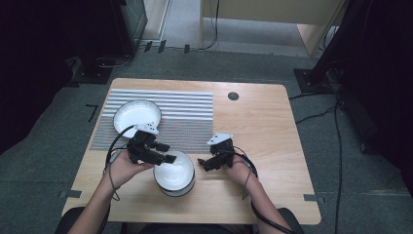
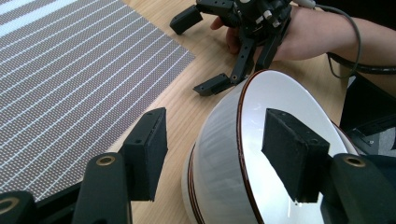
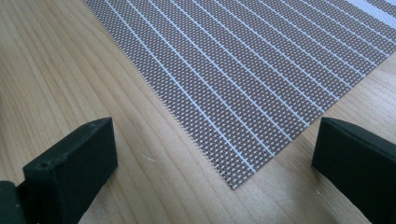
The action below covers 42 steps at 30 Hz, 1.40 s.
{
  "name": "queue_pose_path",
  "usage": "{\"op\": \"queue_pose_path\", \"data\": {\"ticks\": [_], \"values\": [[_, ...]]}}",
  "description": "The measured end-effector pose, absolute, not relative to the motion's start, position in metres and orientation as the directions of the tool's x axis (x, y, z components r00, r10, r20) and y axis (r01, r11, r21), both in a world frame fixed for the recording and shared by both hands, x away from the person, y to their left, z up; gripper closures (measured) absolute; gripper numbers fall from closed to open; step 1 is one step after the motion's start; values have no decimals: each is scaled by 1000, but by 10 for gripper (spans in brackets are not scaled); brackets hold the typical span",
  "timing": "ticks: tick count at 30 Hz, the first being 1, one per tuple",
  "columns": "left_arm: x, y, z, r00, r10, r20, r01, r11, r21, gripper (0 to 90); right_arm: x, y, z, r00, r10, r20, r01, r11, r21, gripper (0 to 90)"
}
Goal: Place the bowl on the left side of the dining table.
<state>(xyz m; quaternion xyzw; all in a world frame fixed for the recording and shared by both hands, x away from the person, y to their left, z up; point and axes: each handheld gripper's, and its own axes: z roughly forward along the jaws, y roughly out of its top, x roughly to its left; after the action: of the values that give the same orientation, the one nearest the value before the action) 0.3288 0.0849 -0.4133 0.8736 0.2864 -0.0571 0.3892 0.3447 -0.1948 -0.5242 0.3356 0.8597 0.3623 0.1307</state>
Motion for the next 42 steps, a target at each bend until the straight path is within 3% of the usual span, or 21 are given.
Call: {"op": "queue_pose_path", "data": {"ticks": [15,21,25,42], "values": [[327,78,-419,834,444,-329,544,-556,628,481,345,-195,-524,-740,672,19,482,512,711,0],[326,79,-421,828,453,-332,555,-568,608,573,345,-195,-524,-740,672,19,483,512,711,0],[328,81,-422,805,481,-347,586,-549,596,683,345,-195,-524,-740,672,19,483,511,711,0],[332,81,-428,789,495,-364,610,-556,565,755,345,-195,-524,-740,672,20,483,512,710,0]]}}
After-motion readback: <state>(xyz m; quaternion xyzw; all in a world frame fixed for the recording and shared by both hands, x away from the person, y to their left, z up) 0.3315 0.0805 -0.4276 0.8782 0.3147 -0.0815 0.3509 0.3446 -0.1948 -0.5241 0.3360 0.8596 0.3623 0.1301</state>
